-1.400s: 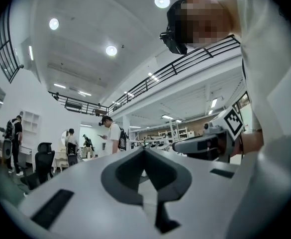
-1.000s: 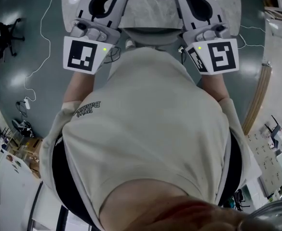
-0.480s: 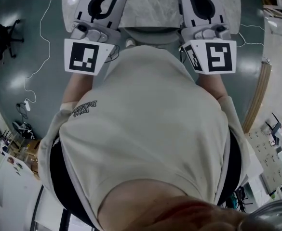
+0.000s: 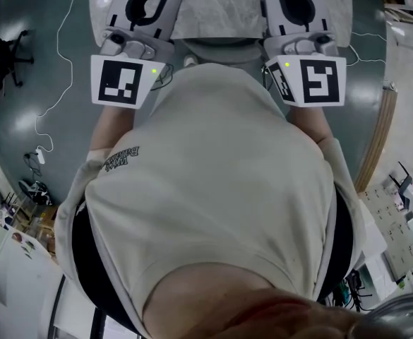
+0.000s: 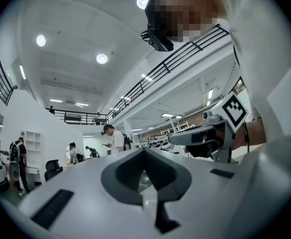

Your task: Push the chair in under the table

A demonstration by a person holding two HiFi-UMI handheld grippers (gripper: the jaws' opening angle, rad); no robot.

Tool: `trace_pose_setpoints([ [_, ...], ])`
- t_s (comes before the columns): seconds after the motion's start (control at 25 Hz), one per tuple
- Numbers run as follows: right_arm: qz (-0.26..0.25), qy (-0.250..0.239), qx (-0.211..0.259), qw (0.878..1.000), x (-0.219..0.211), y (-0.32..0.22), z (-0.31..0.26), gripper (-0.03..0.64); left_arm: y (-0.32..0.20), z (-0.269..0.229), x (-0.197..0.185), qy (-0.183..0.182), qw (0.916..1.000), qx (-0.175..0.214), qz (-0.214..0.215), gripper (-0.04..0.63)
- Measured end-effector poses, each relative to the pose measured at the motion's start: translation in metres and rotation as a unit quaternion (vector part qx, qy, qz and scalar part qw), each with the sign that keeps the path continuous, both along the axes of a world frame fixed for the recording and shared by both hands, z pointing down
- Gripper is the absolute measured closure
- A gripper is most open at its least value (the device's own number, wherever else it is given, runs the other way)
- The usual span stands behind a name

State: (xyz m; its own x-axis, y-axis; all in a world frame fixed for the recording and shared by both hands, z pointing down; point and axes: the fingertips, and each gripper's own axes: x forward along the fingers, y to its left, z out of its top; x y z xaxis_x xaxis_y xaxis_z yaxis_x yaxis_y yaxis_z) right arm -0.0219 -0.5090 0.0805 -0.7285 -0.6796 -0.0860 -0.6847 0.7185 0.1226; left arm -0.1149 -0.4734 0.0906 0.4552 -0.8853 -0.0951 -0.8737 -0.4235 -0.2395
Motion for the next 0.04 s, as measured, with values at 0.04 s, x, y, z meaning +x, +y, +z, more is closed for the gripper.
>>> trace_pose_setpoints([
  [0.04, 0.003, -0.001, 0.001, 1.000, 0.0014, -0.0005, -0.0004, 0.607, -0.0002, -0.0001, 0.0008, 0.000, 1.0000, 0.000, 0.000, 0.584],
])
